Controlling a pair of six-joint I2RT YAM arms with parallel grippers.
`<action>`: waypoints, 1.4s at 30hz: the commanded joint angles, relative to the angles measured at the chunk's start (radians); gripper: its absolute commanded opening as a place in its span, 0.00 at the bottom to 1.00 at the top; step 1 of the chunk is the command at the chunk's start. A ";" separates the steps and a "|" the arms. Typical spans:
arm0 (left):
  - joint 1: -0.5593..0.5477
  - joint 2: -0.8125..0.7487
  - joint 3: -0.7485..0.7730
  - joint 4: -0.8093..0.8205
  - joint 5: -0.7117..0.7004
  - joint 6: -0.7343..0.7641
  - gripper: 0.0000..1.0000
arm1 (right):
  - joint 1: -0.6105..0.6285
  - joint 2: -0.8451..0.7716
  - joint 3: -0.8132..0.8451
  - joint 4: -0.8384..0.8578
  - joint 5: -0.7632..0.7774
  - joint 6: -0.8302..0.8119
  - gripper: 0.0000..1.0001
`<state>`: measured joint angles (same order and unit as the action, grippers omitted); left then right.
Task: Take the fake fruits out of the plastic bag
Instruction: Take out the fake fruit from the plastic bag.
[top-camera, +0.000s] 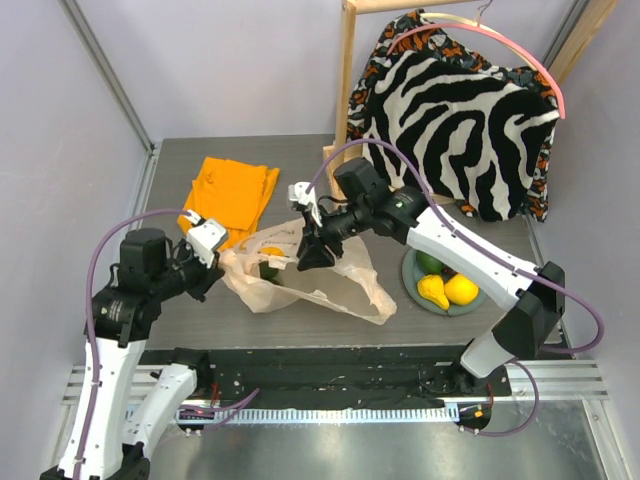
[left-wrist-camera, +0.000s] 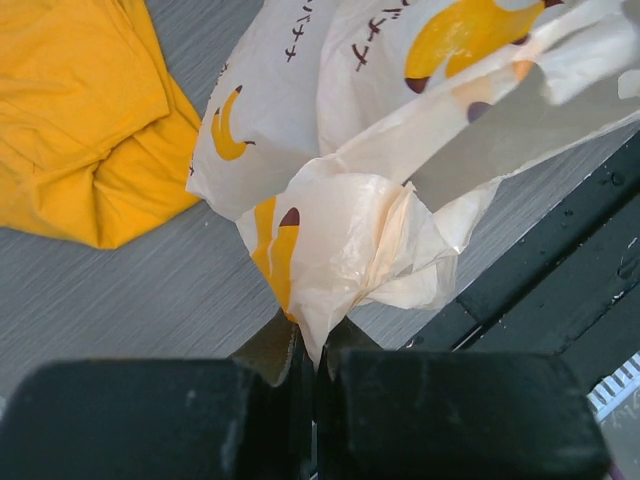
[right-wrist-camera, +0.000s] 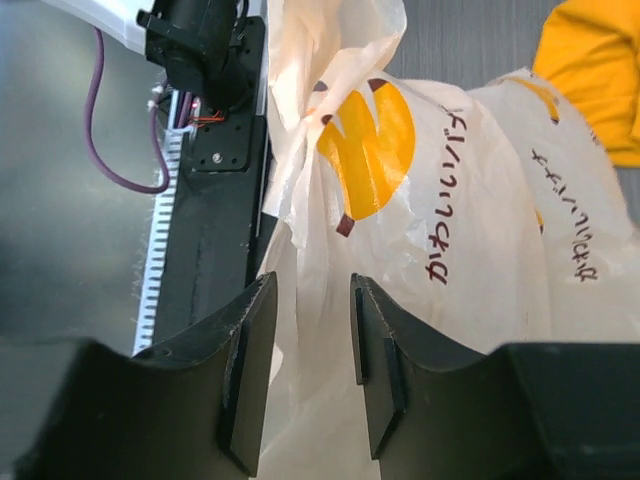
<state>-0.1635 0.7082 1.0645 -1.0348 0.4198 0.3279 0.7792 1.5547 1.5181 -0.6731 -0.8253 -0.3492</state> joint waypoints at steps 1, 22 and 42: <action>0.002 -0.015 0.000 -0.004 0.026 0.019 0.00 | 0.040 -0.042 0.013 0.153 0.075 -0.036 0.43; 0.005 -0.003 0.156 -0.082 0.103 -0.119 0.00 | 0.181 0.091 0.093 -0.038 0.352 -0.048 0.01; 0.009 -0.366 -0.058 -0.373 -0.024 0.553 0.00 | 0.289 0.289 -0.201 0.431 0.684 0.299 0.01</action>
<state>-0.1612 0.3752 1.0229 -1.3071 0.4107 0.6994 1.0603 1.8515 1.2797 -0.3378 -0.1787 -0.0971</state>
